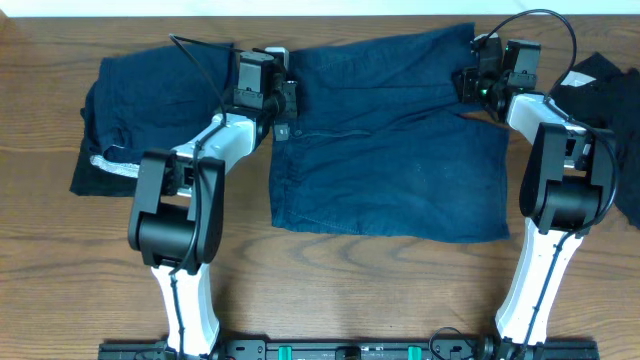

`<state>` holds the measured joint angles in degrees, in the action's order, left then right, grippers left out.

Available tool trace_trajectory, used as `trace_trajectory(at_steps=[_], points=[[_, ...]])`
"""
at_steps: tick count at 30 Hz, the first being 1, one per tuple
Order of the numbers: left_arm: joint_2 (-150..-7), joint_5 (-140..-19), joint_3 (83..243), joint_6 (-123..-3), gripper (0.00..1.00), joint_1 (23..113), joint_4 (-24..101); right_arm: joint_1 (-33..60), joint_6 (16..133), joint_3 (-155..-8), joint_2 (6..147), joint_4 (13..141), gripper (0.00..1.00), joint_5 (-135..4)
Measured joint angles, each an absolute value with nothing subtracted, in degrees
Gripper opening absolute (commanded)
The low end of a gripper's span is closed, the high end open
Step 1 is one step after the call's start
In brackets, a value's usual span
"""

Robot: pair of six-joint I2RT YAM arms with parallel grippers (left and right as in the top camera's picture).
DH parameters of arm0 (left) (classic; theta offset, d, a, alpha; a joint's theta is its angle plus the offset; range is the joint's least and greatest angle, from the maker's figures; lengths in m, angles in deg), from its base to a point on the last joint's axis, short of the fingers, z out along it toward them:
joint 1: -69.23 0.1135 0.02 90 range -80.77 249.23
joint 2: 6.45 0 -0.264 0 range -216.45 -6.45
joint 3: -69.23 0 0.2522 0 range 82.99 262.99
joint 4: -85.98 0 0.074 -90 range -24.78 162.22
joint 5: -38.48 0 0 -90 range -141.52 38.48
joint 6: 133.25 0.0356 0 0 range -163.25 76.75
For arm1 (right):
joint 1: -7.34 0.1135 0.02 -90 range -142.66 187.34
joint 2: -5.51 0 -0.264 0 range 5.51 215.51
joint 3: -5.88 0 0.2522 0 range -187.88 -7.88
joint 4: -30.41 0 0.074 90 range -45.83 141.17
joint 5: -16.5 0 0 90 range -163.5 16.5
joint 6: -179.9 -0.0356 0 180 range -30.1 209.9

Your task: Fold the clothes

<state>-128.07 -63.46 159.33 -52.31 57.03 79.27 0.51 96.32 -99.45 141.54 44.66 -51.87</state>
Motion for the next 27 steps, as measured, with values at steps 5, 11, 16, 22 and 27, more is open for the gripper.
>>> trace_trajectory(at_steps=[5,11,16,22,27], points=[[-132.0,-63.1,159.4,-53.7,0.46,57.0,82.2,0.5,96.4,-99.6,141.5,44.9,0.32,-52.0],[-132.2,-66.3,159.4,-55.4,0.46,57.1,84.7,0.5,96.4,-99.6,141.5,45.3,0.32,-52.1],[-132.2,-70.2,159.4,-57.2,0.46,57.2,85.9,0.5,96.5,-99.7,141.4,45.7,0.33,-52.2],[-132.2,-71.5,159.4,-58.1,0.46,57.2,85.7,0.5,96.4,-99.7,141.3,45.9,0.33,-52.3],[-132.2,-71.7,159.4,-58.3,0.46,57.2,84.9,0.5,96.5,-99.7,141.3,46.1,0.33,-52.3]])
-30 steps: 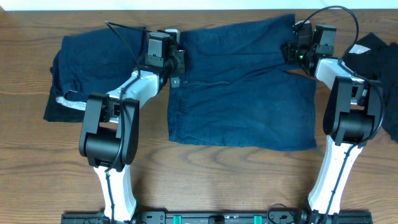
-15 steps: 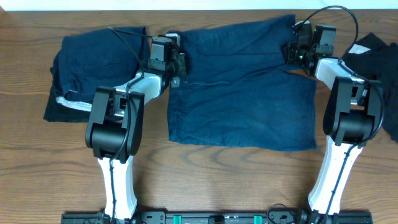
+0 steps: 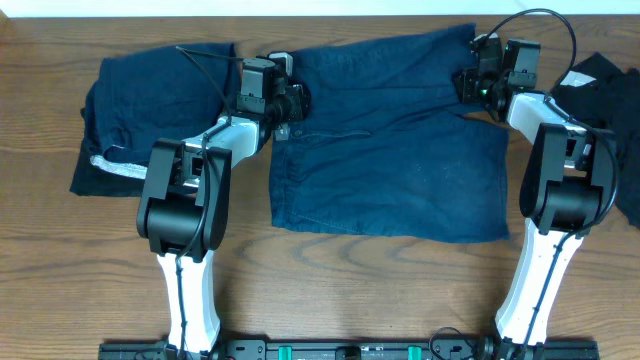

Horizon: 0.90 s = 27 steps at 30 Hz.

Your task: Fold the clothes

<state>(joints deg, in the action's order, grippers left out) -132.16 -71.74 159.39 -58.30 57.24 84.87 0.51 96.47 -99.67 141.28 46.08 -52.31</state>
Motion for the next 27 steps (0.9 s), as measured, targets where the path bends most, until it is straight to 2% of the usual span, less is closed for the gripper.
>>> trace_trajectory(at_steps=[5,6,9,24,27], points=[[-132.2,-69.5,159.4,-58.3,0.46,57.4,84.6,0.5,96.5,-99.7,141.3,46.1,0.33,-52.3],[-132.2,-69.3,159.4,-58.3,0.5,57.5,84.6,0.5,96.5,-99.7,141.3,46.1,0.33,-52.3],[-132.2,-68.8,159.4,-58.5,0.51,57.6,84.6,0.5,96.6,-99.7,141.2,46.1,0.34,-52.3],[-132.2,-70.0,159.4,-59.8,0.51,57.6,84.7,0.5,96.6,-99.7,141.2,46.1,0.34,-52.3],[-132.2,-70.8,159.4,-60.4,0.48,57.6,84.9,0.5,96.6,-99.7,141.2,46.1,0.34,-52.3]])
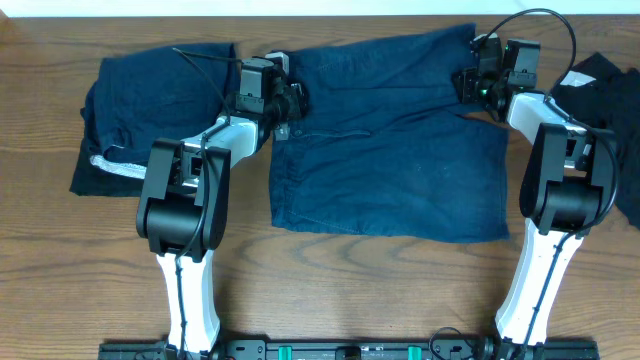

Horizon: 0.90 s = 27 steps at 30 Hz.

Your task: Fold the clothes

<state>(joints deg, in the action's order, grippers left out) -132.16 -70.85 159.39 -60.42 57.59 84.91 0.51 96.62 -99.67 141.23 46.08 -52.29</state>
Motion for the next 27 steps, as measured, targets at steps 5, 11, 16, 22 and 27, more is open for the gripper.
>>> trace_trajectory(at_steps=[5,11,16,22,27], points=[[-132.2,-71.1,159.4,-61.6,0.3,57.6,85.1,0.5,96.6,-99.7,141.2,46.1,0.34,-52.3],[-132.2,-71.1,159.4,-61.7,0.06,57.9,85.1,0.5,96.7,-99.7,141.2,46.1,0.29,-52.5],[-132.2,-71.5,159.4,-61.5,0.06,58.8,84.9,0.5,96.8,-99.7,141.2,46.1,0.28,-52.6],[-131.8,-74.5,159.4,-61.5,0.06,61.2,84.5,0.5,96.8,-99.7,141.2,46.1,0.27,-52.7],[-130.1,-76.1,159.4,-61.5,0.06,63.0,82.7,0.5,96.8,-99.7,141.2,46.3,0.28,-52.7]])
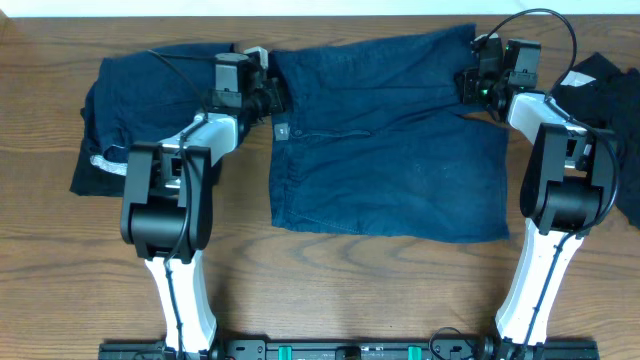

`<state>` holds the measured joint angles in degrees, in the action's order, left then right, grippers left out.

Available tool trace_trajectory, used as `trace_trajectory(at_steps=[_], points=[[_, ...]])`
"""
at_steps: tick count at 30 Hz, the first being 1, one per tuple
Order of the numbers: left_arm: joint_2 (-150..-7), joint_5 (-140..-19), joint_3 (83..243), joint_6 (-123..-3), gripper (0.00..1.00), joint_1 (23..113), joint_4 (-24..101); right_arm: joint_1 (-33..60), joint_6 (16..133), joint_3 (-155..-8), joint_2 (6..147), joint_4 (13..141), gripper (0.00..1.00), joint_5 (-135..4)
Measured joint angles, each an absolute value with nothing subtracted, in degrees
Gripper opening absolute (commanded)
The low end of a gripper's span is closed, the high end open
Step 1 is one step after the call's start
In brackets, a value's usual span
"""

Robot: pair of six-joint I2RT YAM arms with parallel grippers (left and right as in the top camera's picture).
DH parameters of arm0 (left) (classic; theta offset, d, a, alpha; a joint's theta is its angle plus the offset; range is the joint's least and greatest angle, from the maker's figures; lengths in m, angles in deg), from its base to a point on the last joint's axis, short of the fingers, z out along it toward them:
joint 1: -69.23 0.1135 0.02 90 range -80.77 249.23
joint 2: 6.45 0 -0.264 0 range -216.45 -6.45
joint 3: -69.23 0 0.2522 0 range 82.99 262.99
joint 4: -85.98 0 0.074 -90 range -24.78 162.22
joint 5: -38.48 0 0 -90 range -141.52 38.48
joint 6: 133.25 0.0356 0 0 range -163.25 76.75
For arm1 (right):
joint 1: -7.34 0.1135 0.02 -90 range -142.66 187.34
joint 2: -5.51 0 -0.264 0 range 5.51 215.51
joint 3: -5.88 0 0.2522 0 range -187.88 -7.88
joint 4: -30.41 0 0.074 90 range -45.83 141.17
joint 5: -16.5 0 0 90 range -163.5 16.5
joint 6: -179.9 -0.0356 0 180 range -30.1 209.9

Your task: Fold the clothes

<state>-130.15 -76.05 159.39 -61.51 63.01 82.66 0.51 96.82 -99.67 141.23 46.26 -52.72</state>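
Note:
Blue denim shorts (390,150) lie spread flat across the middle of the table, waistband at the left and legs at the right. My left gripper (272,98) sits at the waistband's upper left corner, shut on the cloth. My right gripper (468,84) is at the hem of the far leg, at the shorts' upper right, and also holds cloth. Both sets of fingers are largely hidden under the wrists.
A folded dark blue garment (150,110) with a white tag lies at the left, right behind the left arm. A black garment (612,95) lies at the right edge. The table's far edge (320,14) runs just beyond the shorts.
My left gripper has moved to the left, and the shorts' waistband edge has shifted left with it, stretching the upper half of the cloth. The right gripper has stayed put.
My left gripper stood over the waistband, near its upper end, through all three earlier moments, shifting only slightly right after the first, while the right gripper held still at the far leg's hem. Now the left gripper has drawn the waistband corner leftward.

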Motion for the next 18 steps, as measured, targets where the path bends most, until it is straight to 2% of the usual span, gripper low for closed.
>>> trace_trajectory(at_steps=[3,4,5,9,13,18], points=[[-129.6,-76.7,159.4,-61.9,0.28,64.0,81.3,0.5,96.8,-99.7,141.2,46.3,0.28,-52.7],[-129.6,-77.1,159.4,-62.4,0.43,64.3,81.0,0.5,96.8,-99.7,141.2,46.3,0.27,-52.7],[-129.6,-77.3,159.4,-62.7,0.52,64.6,80.9,0.5,96.8,-99.7,141.2,46.3,0.28,-52.7],[-129.6,-78.1,159.4,-63.4,0.54,64.9,81.3,0.5,96.8,-99.7,141.2,46.3,0.28,-52.7],[-129.6,-78.7,159.4,-63.6,0.61,64.8,82.5,0.5,96.8,-99.7,141.2,46.3,0.28,-52.7],[-129.8,-80.3,159.4,-64.0,0.61,64.6,86.9,0.5,96.8,-99.7,141.2,46.3,0.29,-52.7]])
